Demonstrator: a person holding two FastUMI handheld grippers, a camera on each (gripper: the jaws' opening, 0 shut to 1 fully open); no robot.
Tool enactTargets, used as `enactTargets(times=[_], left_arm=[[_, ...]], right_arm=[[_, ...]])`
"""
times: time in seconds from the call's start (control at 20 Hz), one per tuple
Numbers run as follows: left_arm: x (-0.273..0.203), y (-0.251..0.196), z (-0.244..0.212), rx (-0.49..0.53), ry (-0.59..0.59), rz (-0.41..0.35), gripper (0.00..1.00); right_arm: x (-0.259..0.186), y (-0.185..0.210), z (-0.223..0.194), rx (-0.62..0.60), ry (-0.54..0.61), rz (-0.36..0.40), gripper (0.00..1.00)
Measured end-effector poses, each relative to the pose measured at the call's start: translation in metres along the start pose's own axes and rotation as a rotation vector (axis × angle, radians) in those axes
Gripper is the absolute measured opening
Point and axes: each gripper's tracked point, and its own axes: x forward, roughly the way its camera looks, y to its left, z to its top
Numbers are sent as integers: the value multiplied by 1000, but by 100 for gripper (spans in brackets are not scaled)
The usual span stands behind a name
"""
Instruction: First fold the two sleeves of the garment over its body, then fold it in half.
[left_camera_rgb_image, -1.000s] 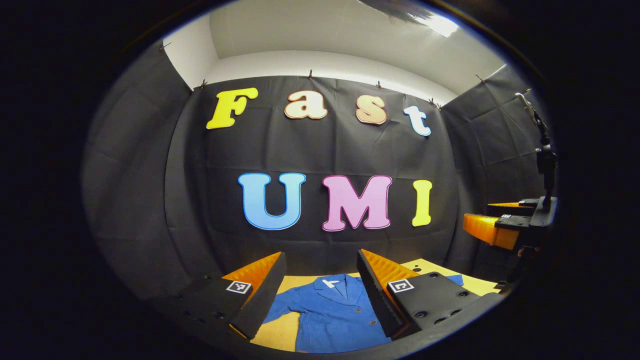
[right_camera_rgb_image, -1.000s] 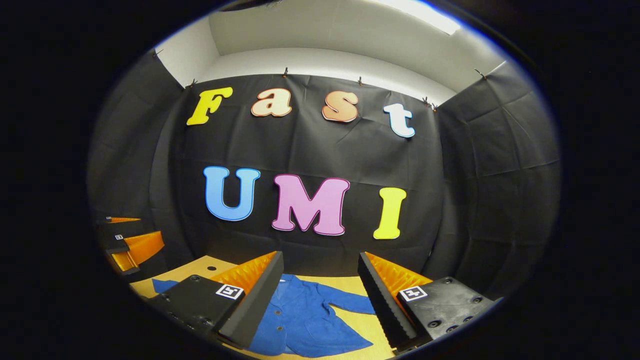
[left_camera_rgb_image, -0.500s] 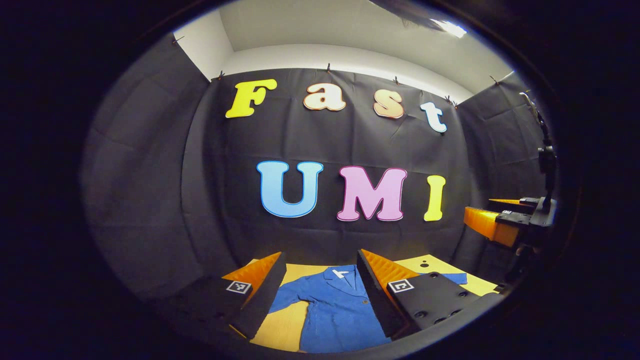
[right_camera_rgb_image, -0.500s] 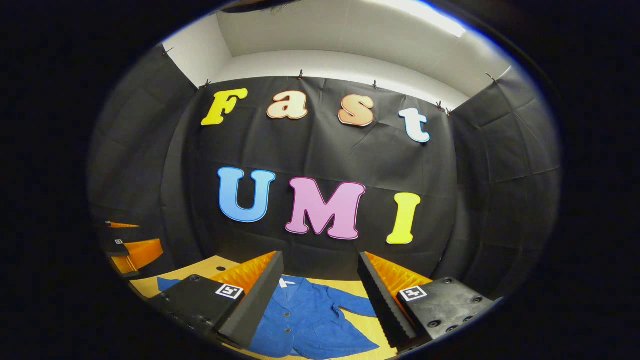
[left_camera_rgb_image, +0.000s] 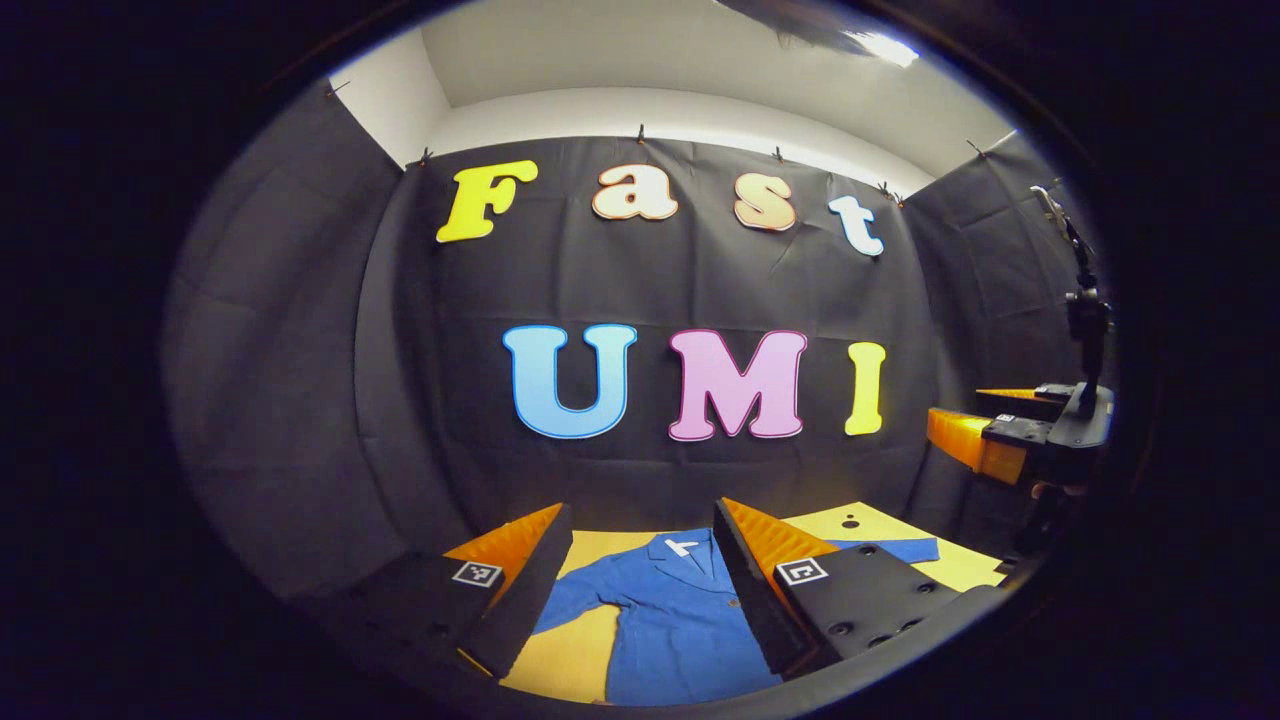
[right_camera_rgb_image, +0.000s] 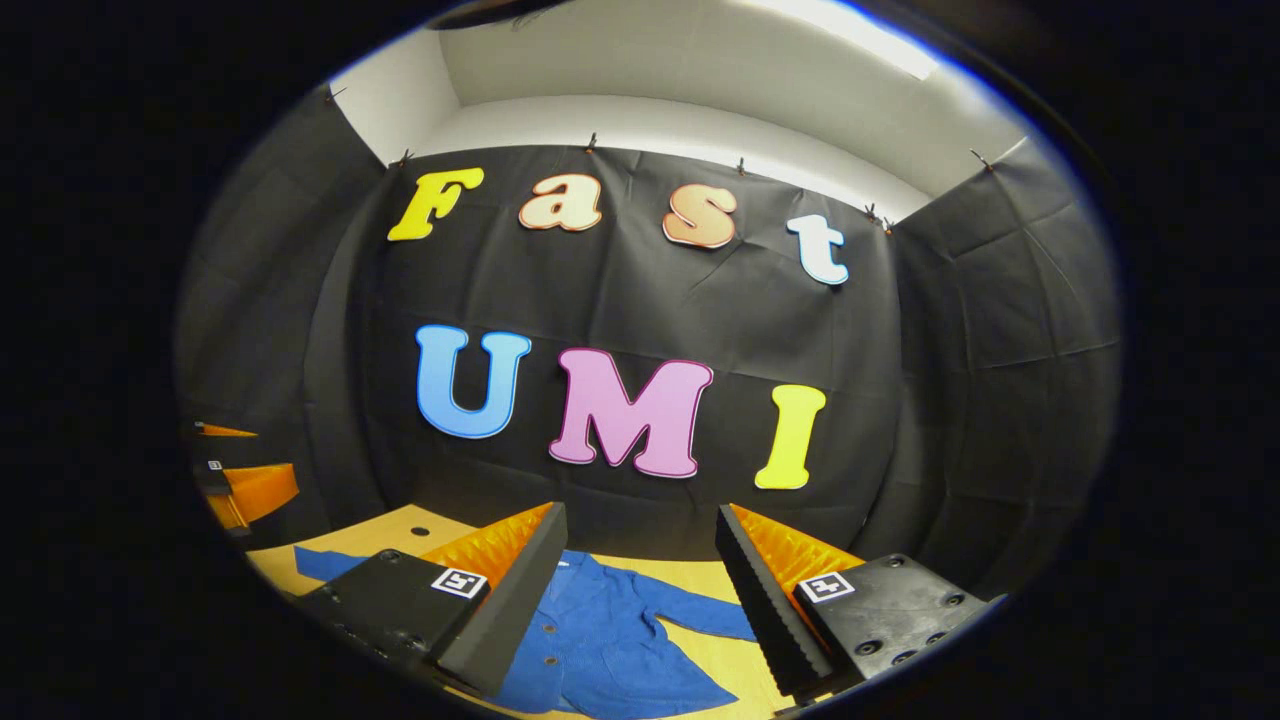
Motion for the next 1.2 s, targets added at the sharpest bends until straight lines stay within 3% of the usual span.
enactTargets(times=[0.35, 1.2], left_arm=[[-7, 17, -7, -16, 19, 93, 82], [53, -12, -24, -21, 56, 68, 82]], right_arm=[[19, 27, -4, 35, -3, 85, 96], [60, -1, -64, 49, 118, 87, 97]])
